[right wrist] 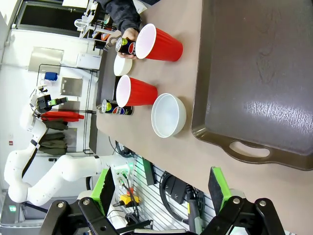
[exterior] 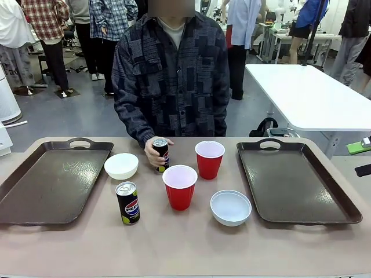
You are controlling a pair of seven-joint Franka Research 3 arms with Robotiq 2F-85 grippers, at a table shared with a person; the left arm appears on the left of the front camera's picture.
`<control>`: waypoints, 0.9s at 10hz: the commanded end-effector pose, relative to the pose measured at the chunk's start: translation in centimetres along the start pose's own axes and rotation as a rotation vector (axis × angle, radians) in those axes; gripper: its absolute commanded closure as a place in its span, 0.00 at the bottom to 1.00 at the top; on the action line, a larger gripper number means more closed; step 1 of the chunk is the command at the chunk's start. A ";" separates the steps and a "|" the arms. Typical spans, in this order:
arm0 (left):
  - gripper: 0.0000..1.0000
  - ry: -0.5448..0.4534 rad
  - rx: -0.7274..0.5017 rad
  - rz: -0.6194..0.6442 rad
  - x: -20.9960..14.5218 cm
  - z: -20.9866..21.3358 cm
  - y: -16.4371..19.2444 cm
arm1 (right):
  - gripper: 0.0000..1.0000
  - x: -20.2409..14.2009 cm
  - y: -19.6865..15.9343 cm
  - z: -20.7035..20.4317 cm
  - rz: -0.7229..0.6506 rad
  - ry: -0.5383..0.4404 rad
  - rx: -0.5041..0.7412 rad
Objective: Prepare tableware on both trays.
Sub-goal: Pick up a Picnic Bowl from the table and place it on a Handle tray.
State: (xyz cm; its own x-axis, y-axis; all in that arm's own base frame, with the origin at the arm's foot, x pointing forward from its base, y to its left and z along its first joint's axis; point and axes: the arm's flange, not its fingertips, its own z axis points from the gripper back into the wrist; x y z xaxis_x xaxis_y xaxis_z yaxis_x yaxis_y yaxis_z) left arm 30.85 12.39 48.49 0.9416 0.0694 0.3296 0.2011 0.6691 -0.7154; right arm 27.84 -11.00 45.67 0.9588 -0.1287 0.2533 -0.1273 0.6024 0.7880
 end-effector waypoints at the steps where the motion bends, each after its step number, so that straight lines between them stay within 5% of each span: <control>1: 0.00 -0.002 -0.007 0.000 0.0 0.0 0.0 | 0.00 0.1 0.0 -0.1 0.000 0.001 0.009; 3: 0.00 -0.002 -0.007 0.000 0.0 0.0 0.0 | 0.00 0.0 0.0 0.0 0.000 0.000 0.000; 5: 0.00 -0.002 -0.007 0.000 0.0 0.0 0.0 | 0.00 0.1 3.7 -2.3 -0.009 0.068 -0.193; 9: 0.00 -0.002 -0.007 0.000 0.0 0.0 0.0 | 0.00 -0.5 10.6 -13.2 -0.020 0.237 -0.615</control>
State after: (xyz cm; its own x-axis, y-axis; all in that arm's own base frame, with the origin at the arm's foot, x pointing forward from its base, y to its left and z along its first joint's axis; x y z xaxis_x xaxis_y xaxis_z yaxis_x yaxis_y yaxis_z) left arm 30.90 12.32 48.50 0.9419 0.0678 0.3290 0.2014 0.6700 -0.7145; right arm 29.75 3.49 47.97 0.9933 -0.0162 0.1143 -0.0307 0.9172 0.3972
